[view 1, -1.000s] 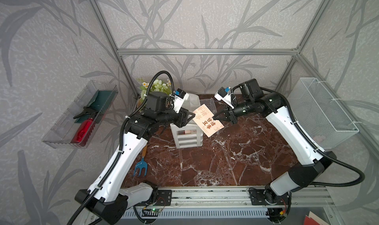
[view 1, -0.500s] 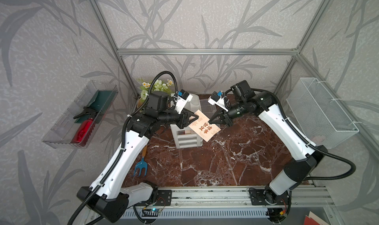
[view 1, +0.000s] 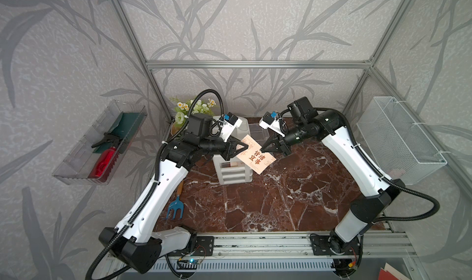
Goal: Take the postcards out of the drawer
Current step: Place the postcard at the center of the board.
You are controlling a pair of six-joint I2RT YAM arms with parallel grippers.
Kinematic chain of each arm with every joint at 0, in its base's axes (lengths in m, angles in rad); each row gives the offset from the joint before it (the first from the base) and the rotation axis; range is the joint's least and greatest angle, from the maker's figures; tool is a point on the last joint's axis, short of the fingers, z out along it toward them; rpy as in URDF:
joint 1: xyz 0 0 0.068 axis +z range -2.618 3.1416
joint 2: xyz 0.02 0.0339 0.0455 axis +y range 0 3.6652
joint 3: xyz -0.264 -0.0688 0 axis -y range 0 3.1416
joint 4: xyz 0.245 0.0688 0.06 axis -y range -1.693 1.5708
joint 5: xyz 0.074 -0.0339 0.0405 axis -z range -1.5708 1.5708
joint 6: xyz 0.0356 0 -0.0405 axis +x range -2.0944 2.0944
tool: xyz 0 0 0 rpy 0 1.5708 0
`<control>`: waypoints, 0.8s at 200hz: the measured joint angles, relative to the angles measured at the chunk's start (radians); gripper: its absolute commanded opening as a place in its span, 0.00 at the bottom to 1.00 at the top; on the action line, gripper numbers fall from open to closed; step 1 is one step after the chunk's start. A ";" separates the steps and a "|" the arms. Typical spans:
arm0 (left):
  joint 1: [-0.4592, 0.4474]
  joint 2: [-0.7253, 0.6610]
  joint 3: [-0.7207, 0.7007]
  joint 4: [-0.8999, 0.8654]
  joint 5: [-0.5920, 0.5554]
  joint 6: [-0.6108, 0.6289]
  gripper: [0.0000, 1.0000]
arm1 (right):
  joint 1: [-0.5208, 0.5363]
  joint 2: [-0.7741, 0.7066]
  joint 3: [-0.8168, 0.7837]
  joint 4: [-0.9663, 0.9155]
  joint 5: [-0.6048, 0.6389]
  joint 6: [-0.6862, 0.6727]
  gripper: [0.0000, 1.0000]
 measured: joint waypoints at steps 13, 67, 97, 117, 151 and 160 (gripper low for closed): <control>0.000 0.003 -0.001 0.002 0.001 -0.001 0.09 | -0.001 0.009 0.003 -0.002 0.002 0.000 0.00; 0.001 0.008 -0.017 0.019 -0.009 -0.002 0.00 | -0.006 0.031 0.002 0.018 0.018 0.029 0.13; 0.001 0.008 -0.025 0.031 -0.022 -0.003 0.00 | -0.018 0.031 -0.011 0.091 0.018 0.084 0.32; 0.000 0.008 -0.030 0.043 -0.045 -0.010 0.00 | -0.037 0.014 -0.062 0.173 0.017 0.147 0.38; 0.001 0.005 -0.032 0.084 -0.117 -0.060 0.00 | -0.097 -0.079 -0.229 0.363 0.026 0.316 0.40; 0.001 0.001 -0.036 0.112 -0.135 -0.091 0.00 | -0.116 -0.113 -0.282 0.425 0.028 0.383 0.40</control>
